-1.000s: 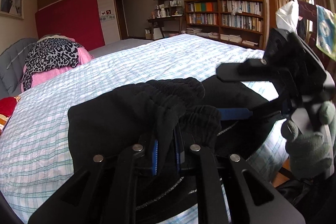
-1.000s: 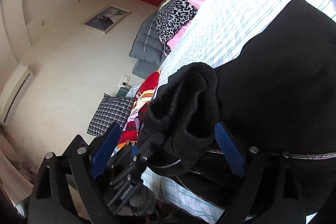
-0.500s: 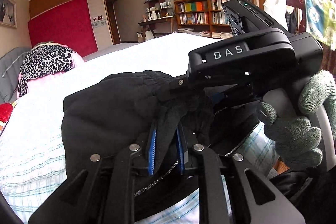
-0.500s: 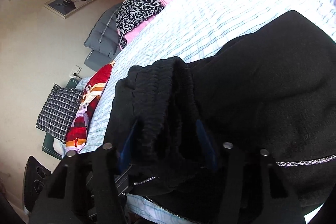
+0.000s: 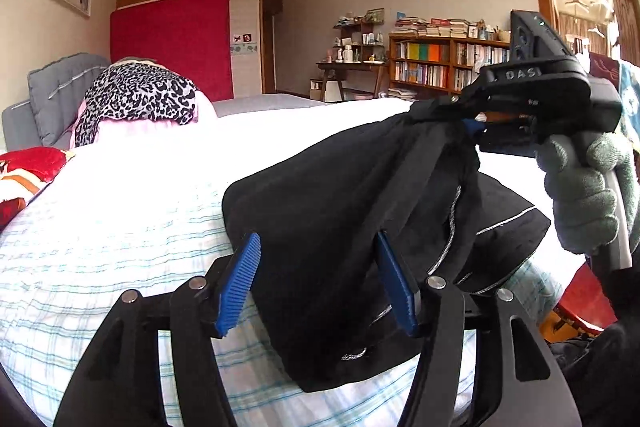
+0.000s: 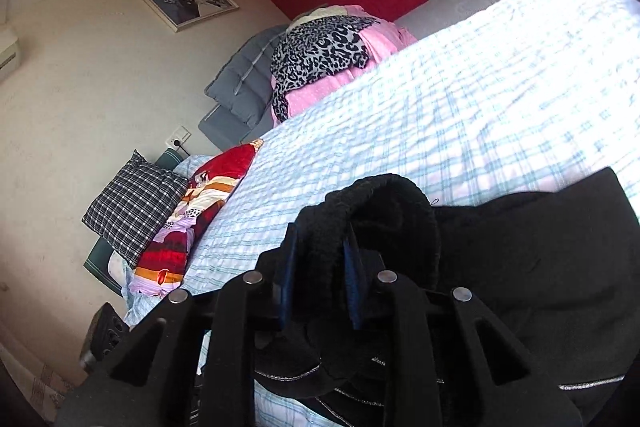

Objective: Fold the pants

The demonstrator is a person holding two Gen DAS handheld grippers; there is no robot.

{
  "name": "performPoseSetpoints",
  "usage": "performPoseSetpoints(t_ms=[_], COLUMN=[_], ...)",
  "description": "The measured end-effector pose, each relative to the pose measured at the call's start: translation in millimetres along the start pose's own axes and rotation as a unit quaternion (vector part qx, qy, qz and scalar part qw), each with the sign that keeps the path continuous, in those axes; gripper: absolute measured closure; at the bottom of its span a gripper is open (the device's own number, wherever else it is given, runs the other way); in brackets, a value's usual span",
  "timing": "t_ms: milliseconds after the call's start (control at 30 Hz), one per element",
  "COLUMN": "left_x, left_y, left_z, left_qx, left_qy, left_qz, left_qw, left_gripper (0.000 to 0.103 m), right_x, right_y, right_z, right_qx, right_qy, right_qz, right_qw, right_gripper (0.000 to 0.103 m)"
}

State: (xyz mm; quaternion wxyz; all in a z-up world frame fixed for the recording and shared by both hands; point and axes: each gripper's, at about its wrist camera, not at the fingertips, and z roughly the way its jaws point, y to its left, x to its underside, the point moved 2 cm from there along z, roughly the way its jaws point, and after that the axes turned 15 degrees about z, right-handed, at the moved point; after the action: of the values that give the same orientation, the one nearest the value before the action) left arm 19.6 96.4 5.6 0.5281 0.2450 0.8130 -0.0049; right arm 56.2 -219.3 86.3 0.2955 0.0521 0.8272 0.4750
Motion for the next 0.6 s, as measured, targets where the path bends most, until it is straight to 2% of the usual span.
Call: performPoseSetpoints(t_ms=[100,267,467,600], left_x=[6,6,2,-1], left_y=[3,-14,-43,-50], left_z=[4,15,33,41], left_qx=[0.016,0.039,0.076,0.094], left_qy=[0.005,0.012,0.026,0.037], left_qz=[-0.015,0.006,0.048,0.049], left_qw=[0.9997,0.9992,0.9956,0.9937], left_gripper=[0.043,0.043,0.043,0.039], right_x=[-11,-21,-12,4], right_y=[11,0,-68,-116], right_z=[-14,-56,-111,-110], right_qx=[-0.004,0.009,0.072,0.1], right_qy=[-0.027,-0.083,-0.137,-0.114], right_qz=[-0.019,-0.029,0.014,0.045], right_qw=[0.999,0.996,0.988,0.987], right_gripper=[0.083,0.084,0.089,0.089])
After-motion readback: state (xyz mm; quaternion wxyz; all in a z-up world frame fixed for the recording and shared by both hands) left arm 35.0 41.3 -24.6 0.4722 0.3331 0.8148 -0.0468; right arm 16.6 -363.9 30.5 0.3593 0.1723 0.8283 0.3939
